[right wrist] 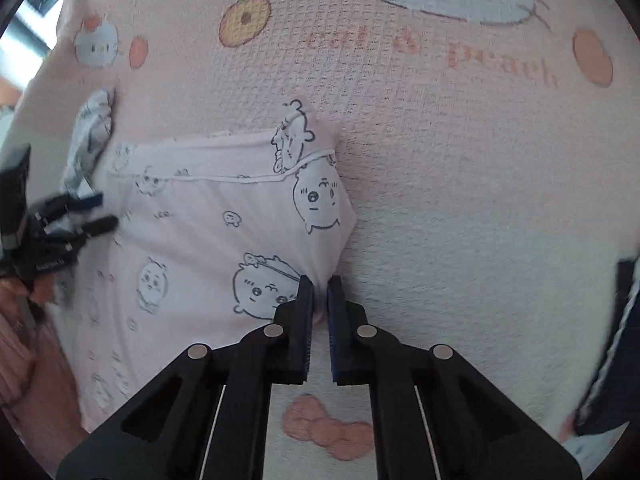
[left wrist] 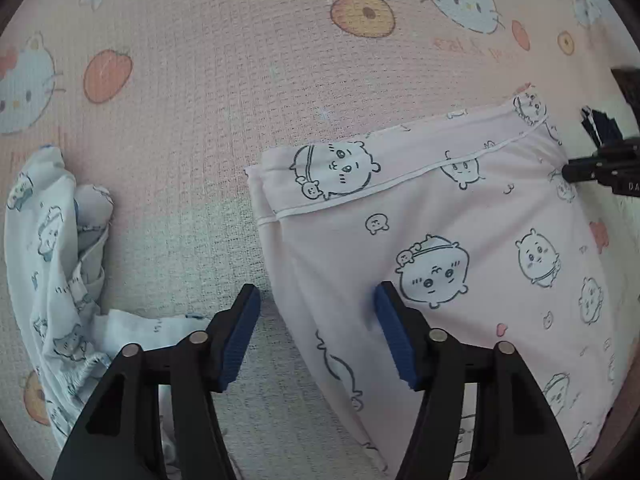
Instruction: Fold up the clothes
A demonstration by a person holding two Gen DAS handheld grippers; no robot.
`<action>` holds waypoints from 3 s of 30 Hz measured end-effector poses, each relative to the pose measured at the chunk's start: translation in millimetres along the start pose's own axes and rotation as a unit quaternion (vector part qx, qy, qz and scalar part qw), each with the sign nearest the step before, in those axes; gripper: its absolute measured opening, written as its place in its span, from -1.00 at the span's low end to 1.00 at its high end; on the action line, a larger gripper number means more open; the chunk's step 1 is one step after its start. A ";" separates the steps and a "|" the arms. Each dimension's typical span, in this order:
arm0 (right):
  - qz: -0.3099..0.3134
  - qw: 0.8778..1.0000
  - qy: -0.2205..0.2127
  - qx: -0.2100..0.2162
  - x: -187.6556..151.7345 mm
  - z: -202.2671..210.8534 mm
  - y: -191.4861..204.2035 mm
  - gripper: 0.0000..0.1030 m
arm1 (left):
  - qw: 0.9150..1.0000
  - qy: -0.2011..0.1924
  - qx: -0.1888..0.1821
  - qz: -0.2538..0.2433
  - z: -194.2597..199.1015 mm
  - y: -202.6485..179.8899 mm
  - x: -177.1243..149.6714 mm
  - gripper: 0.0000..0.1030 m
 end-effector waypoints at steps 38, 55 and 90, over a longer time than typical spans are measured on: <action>0.037 0.999 -0.022 -0.029 -82.8 13.3 112.5 -0.40 | 0.971 0.062 -0.056 -0.222 37.1 -113.7 -63.2 0.44; -0.019 1.000 0.000 0.007 -148.3 26.4 143.4 -0.36 | 0.975 0.064 -0.059 -0.203 70.2 -173.8 -86.7 0.47; -0.006 1.000 0.011 0.007 -220.9 50.3 139.9 -0.09 | 0.994 0.097 0.006 -0.042 144.4 -131.1 -169.1 0.46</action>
Point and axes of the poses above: each gripper's, at about its wrist camera, not at the fingertips, and z roughly against the way its jaws point, y to its left, x to its top, the point moved 7 cm from there along -z, roughly the way its jaws point
